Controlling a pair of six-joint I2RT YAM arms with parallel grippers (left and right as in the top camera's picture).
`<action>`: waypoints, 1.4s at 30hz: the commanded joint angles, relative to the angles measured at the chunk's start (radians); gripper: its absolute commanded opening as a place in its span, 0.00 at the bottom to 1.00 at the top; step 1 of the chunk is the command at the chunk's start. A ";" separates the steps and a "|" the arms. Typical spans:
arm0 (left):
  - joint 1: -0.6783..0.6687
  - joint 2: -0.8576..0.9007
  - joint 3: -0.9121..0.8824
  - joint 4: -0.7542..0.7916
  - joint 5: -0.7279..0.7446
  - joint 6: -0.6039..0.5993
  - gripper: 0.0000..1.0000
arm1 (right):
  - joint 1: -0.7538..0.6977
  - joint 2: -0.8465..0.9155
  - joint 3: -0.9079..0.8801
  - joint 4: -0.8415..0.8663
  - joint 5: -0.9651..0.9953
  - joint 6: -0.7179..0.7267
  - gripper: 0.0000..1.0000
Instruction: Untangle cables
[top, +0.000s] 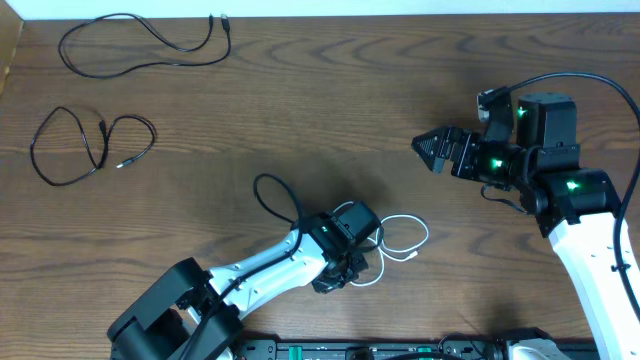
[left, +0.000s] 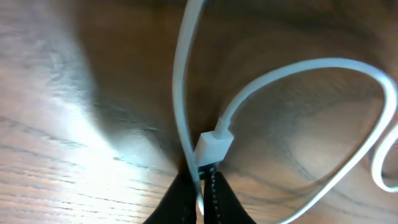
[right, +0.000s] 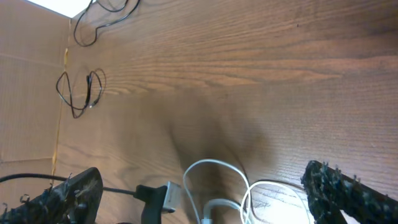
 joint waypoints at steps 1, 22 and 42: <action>0.011 -0.076 0.054 -0.014 0.006 0.098 0.07 | -0.002 -0.006 0.005 -0.007 0.007 -0.015 0.99; 0.206 -0.797 0.085 0.327 -0.024 0.134 0.07 | -0.002 -0.006 0.005 -0.018 -0.016 -0.014 0.99; 0.221 -0.797 0.085 0.585 0.063 -0.152 0.07 | 0.162 -0.006 0.005 0.161 -0.348 -0.363 0.99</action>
